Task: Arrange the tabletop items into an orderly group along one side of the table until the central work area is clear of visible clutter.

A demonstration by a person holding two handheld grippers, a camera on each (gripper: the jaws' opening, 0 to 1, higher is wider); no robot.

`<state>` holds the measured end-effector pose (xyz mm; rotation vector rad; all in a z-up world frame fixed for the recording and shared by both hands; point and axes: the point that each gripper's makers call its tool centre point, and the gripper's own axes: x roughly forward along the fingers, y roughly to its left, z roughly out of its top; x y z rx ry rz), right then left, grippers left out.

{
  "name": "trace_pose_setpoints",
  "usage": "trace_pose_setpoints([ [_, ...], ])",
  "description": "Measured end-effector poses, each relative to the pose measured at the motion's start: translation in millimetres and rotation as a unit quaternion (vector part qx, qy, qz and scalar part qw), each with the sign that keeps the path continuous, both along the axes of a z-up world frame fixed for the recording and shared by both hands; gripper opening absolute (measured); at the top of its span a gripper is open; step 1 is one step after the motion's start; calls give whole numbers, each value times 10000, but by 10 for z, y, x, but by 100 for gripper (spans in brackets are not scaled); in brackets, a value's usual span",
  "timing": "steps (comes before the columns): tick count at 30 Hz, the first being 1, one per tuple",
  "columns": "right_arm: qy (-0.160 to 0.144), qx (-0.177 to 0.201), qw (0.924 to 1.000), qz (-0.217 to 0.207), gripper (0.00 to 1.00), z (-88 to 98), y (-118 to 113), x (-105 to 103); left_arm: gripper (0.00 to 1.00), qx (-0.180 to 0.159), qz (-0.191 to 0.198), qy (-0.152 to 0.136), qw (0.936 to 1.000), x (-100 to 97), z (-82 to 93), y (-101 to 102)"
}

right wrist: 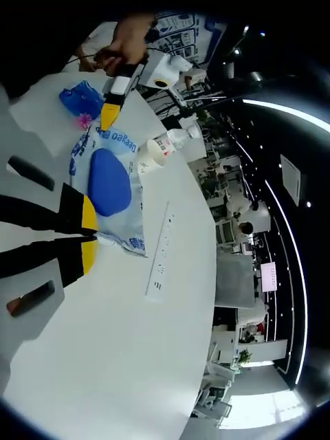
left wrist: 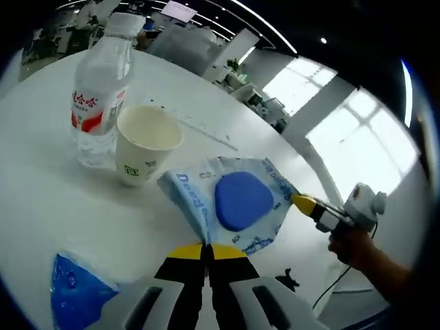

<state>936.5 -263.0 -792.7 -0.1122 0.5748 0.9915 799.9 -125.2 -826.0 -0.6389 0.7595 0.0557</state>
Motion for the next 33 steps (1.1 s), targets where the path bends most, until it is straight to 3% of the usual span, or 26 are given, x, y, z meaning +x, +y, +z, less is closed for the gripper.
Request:
trace_pose_setpoints([
  [14, 209, 113, 9984, -521, 0, -110, -180, -51, 0, 373, -259, -1, 9990, 405, 19, 186],
  [17, 276, 146, 9979, -575, 0, -118, -160, -61, 0, 487, -270, 1, 9984, 408, 14, 154],
  [25, 475, 72, 9961, -741, 0, -389, -92, -129, 0, 693, -200, 170, 9972, 479, -118, 313],
  [33, 583, 30, 9958, -698, 0, -494, -27, -198, 0, 1001, -222, 238, 9944, 497, -181, 467],
])
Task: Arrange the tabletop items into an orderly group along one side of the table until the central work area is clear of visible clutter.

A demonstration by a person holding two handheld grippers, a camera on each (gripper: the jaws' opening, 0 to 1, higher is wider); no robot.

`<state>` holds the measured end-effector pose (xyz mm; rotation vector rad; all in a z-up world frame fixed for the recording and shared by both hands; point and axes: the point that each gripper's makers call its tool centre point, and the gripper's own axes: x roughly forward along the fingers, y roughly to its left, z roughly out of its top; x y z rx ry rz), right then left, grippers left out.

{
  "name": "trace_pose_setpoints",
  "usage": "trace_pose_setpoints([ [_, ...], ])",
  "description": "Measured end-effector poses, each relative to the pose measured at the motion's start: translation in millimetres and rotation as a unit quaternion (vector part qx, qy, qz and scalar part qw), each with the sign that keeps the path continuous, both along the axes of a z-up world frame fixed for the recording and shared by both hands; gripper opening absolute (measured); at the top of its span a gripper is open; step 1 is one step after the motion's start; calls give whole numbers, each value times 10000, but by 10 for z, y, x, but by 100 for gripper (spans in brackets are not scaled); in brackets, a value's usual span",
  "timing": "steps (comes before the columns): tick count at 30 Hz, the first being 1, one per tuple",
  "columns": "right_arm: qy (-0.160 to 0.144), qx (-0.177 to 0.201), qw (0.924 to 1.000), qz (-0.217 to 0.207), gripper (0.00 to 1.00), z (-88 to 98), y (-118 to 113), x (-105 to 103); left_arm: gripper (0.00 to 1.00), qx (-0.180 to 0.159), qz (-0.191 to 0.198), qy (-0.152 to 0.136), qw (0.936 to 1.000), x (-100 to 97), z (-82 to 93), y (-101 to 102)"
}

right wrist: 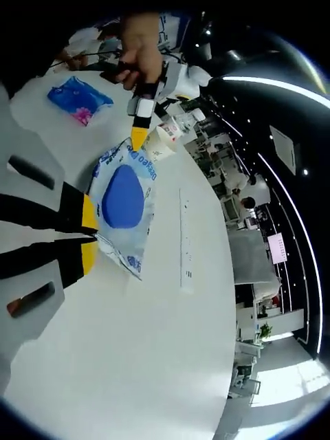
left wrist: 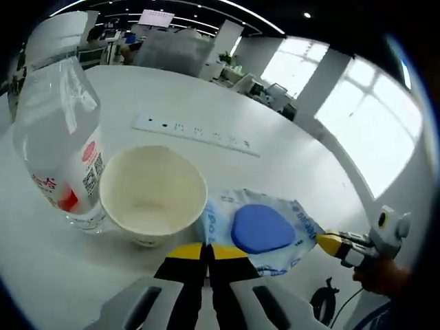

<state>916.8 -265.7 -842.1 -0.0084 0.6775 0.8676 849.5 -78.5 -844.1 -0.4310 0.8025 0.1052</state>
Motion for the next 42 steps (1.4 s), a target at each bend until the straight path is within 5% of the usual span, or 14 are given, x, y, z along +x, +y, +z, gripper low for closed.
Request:
trace_pose_setpoints([
  [22, 73, -471, 9988, 139, 2, -240, 27, -12, 2, 356, -20, 45, 9994, -24, -63, 86],
  [42, -279, -185, 9992, 229, 34, 73, 57, -209, 15, 503, -335, -179, 9980, -206, 81, 22],
])
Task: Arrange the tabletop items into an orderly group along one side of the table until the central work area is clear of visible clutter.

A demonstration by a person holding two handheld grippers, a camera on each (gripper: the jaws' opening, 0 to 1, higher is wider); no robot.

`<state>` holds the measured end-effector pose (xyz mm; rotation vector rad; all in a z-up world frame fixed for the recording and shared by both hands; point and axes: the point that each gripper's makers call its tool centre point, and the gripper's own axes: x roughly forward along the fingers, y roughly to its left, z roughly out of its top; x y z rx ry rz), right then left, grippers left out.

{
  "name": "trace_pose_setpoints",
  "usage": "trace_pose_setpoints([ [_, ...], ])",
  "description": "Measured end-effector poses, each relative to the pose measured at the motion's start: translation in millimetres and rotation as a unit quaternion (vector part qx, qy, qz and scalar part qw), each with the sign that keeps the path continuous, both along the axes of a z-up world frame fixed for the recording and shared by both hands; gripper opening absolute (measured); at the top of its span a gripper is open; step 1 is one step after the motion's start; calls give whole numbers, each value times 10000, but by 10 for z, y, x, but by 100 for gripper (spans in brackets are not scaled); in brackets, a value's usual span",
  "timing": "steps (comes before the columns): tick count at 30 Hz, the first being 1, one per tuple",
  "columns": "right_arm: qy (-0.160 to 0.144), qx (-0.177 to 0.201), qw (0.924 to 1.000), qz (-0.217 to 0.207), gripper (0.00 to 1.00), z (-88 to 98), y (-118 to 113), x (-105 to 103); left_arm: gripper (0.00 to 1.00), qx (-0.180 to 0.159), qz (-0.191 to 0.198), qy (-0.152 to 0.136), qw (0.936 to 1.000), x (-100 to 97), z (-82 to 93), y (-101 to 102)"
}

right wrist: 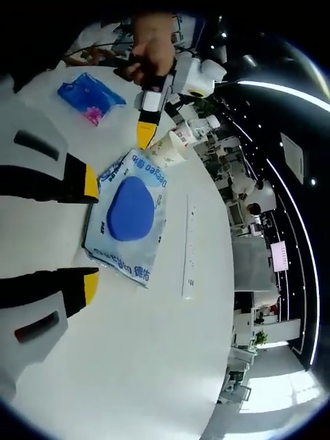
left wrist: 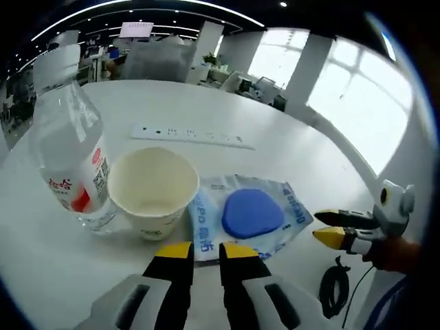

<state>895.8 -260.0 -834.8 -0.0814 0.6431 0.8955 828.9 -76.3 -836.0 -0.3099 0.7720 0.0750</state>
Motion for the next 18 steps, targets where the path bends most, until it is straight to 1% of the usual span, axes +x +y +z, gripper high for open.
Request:
trace_pose_setpoints([
  [1, -40, -21, 10000, 19, 36, 10, 7, -9, 17, 11, 10, -21, 10000, -38, 28, -10],
  [4, -175, -7, 9998, 56, 40, 74, -4, -47, 21, 92, 33, -150, 9998, -68, 59, 35],
  [5, -210, 0, 9998, 54, 41, 105, -19, -65, 22, 128, 61, -204, 9997, -88, 87, 55],
  [7, -290, 35, 9996, 49, 43, 153, -34, -80, 25, 124, 65, -285, 9995, -131, 181, 16],
  [9, -369, 29, 9993, 40, 46, 198, -59, -102, 28, 139, 13, -369, 9992, -151, 211, 43],
  [11, -434, 69, 9990, 52, 48, 269, -82, -136, 32, 54, 12, -453, 9990, -198, 289, -8],
  [13, -510, 45, 9987, 47, 52, 335, -112, -167, 34, 9, -6, -516, 9987, -224, 325, 20],
  [15, -564, 82, 9984, 66, 54, 385, -129, -190, 36, 78, -74, -595, 9982, -251, 369, 12],
  [18, -605, 55, 9981, 71, 58, 457, -176, -229, 41, 136, -245, -684, 9973, -324, 434, -20],
])
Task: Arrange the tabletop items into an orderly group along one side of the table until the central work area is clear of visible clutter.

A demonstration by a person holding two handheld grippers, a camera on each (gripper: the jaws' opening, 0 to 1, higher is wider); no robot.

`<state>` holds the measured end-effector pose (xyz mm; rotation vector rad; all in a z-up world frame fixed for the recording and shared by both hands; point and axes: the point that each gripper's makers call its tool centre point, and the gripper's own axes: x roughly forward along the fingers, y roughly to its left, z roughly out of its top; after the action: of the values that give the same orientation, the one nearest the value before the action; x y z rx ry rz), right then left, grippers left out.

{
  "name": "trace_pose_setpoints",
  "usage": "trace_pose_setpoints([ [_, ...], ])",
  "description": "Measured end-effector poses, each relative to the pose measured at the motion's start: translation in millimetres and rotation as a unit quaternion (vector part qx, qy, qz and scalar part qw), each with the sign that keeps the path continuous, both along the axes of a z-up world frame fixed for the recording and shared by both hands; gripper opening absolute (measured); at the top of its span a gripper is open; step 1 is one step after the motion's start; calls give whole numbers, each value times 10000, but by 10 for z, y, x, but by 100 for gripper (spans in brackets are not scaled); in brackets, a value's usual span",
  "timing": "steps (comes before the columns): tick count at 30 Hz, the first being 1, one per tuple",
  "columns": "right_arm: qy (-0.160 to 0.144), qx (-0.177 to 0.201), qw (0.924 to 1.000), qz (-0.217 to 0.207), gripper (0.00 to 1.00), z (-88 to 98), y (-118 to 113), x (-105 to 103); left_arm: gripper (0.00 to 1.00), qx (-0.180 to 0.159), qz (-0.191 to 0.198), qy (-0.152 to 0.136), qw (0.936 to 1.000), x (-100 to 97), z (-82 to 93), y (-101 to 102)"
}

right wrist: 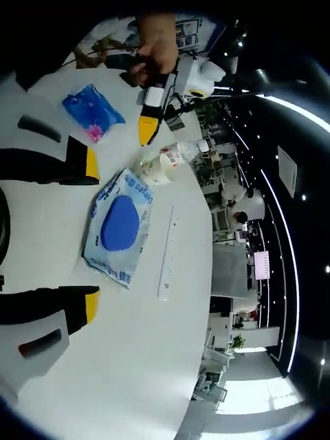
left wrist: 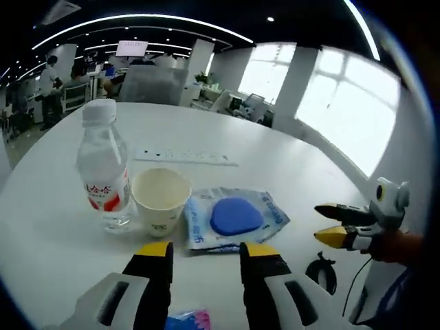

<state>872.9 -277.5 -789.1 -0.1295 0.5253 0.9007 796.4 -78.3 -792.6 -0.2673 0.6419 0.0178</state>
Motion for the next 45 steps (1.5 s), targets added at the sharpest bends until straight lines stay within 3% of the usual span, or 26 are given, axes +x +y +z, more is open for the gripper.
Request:
trace_pose_setpoints([
  [4, -62, -35, 10000, 13, 65, 88, -89, -80, 51, 120, -223, -283, 9993, -114, 142, -58],
  [15, -250, 127, 9995, -164, 81, 373, -318, -201, 65, 350, -333, -321, 9983, -641, 284, 81],
  [24, -367, -129, 9991, 150, 86, 377, -360, -413, 72, 514, -243, -320, 9979, -1015, 354, 243],
  [32, -338, -190, 9976, 570, 87, 355, -87, -663, 75, 743, -120, -180, 9970, -1365, 299, 285],
  [45, -340, -219, 9877, 1513, 82, 345, 599, -952, 73, 553, 256, 39, 9981, -1736, 74, 156],
])
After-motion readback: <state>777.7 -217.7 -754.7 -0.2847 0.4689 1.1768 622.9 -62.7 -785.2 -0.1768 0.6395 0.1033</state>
